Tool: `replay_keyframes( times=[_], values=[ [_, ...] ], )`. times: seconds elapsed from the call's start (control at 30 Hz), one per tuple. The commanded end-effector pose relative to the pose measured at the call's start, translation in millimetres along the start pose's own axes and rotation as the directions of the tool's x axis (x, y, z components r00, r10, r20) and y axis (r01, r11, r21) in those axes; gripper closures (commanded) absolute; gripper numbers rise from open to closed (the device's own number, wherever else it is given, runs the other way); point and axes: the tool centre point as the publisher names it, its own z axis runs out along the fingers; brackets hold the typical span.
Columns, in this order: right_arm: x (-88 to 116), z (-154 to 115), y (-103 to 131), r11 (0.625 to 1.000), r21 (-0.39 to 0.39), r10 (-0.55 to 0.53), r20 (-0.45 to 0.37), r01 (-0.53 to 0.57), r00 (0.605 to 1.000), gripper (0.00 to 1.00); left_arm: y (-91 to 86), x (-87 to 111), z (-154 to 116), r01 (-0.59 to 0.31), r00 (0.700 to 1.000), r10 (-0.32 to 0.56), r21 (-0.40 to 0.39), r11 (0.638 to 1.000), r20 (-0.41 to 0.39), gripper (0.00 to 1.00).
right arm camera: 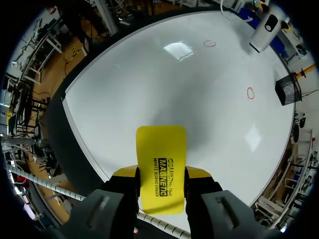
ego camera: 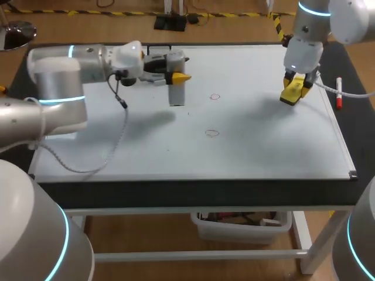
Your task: Pick up the inspection probe, press it on each red-marked spot on the whiteboard one by one, put down the probe, pick up the eraser, and wipe off all the red marks.
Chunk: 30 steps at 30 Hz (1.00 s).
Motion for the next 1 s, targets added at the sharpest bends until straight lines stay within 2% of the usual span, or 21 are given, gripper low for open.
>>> replay_keyframes(
  times=[0.03,0.47,1.0],
  values=[
    [-0.1,-0.8,-1.2,1.000,0.000,-0.002,-0.003,0.002,1.000,1.00,9.0,-15.7,29.0,0.011,1.000,-0.010,0.014,1.000,-0.011,1.00],
    [-0.1,-0.8,-1.2,1.000,0.000,-0.002,-0.003,0.002,1.000,1.00,26.8,-35.5,83.9,0.046,0.999,-0.045,0.031,0.998,-0.023,1.00],
    [-0.1,-0.8,-1.2,1.000,0.000,-0.002,-0.003,0.002,1.000,1.00,43.8,-60.5,98.8,0.061,0.998,-0.061,0.054,0.997,-0.003,1.00]
  ],
)
